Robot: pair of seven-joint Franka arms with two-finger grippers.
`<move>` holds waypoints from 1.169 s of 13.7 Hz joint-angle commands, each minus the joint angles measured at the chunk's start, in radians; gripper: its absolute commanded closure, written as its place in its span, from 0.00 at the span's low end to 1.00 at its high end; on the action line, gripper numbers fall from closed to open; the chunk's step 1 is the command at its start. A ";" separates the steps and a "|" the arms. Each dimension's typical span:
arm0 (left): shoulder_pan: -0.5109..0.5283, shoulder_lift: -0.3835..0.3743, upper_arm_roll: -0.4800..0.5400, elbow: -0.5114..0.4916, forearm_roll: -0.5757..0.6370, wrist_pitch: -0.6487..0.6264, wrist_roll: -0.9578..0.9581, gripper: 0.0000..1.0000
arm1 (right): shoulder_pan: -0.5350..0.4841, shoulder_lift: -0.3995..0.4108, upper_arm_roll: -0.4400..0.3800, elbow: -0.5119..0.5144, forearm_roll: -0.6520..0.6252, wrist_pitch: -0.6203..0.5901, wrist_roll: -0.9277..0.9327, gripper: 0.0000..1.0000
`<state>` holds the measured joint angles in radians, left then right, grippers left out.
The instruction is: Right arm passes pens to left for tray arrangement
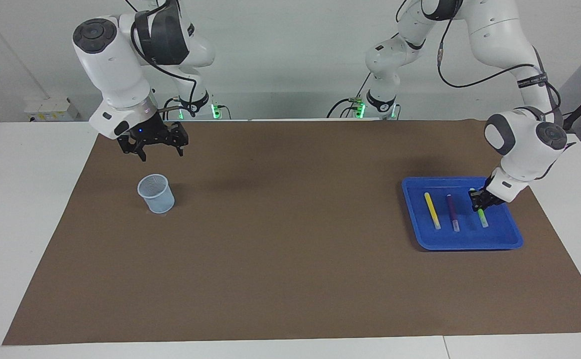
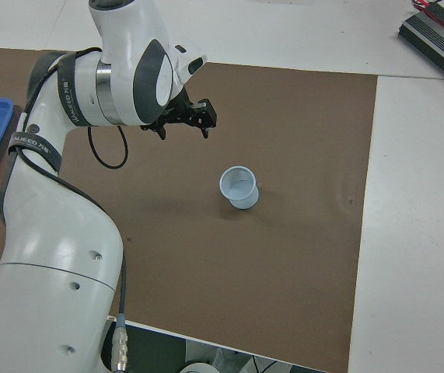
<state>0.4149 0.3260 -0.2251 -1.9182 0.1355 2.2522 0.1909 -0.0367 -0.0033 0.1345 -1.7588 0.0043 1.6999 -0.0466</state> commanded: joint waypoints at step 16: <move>0.058 0.009 -0.014 -0.088 0.016 0.139 0.068 0.00 | -0.040 0.026 0.011 0.223 -0.009 -0.170 0.030 0.00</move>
<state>0.4731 0.3465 -0.2327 -2.0125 0.1364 2.4327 0.2634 -0.0618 -0.0248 0.1336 -1.6132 0.0043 1.5724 -0.0418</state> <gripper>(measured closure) 0.075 0.000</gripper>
